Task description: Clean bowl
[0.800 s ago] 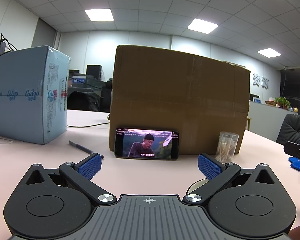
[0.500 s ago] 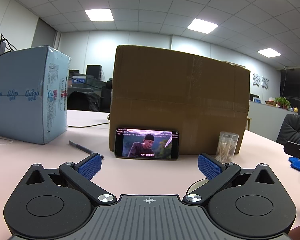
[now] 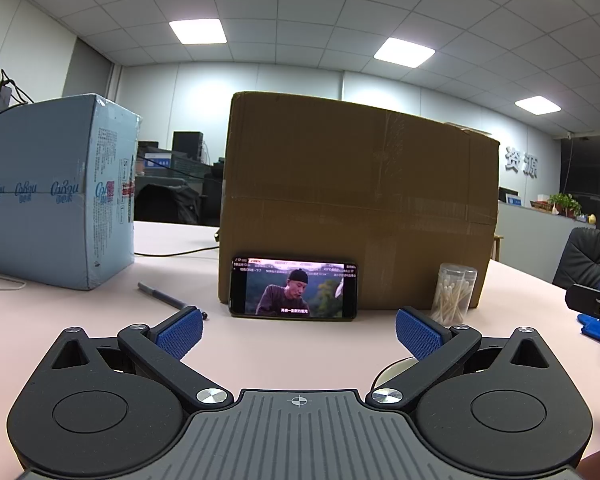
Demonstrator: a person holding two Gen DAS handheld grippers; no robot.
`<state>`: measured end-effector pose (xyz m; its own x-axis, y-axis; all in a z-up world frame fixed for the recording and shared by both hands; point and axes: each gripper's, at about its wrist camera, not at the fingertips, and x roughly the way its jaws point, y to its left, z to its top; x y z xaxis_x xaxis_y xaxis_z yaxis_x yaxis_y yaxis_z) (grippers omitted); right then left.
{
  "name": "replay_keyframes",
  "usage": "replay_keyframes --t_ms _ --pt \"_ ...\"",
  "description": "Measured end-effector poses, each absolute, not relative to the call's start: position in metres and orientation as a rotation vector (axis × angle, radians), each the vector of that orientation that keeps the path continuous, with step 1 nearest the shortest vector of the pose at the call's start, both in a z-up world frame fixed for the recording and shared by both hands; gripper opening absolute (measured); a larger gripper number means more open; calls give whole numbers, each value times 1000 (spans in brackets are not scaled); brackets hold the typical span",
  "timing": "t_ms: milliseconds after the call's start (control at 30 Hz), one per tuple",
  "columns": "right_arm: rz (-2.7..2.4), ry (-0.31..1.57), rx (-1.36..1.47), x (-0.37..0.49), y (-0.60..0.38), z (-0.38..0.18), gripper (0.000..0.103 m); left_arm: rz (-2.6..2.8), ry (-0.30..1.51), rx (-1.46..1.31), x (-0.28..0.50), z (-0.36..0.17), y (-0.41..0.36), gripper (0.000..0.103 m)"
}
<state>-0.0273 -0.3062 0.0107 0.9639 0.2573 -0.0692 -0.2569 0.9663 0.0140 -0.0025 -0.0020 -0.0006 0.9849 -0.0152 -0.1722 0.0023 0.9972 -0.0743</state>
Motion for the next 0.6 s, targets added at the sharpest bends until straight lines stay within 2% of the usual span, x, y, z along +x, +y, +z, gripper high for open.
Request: replay_keyframes --t_ms 600 --pt "258 86 10 -23 -304 10 103 -8 167 -63 -4 0 -3 103"
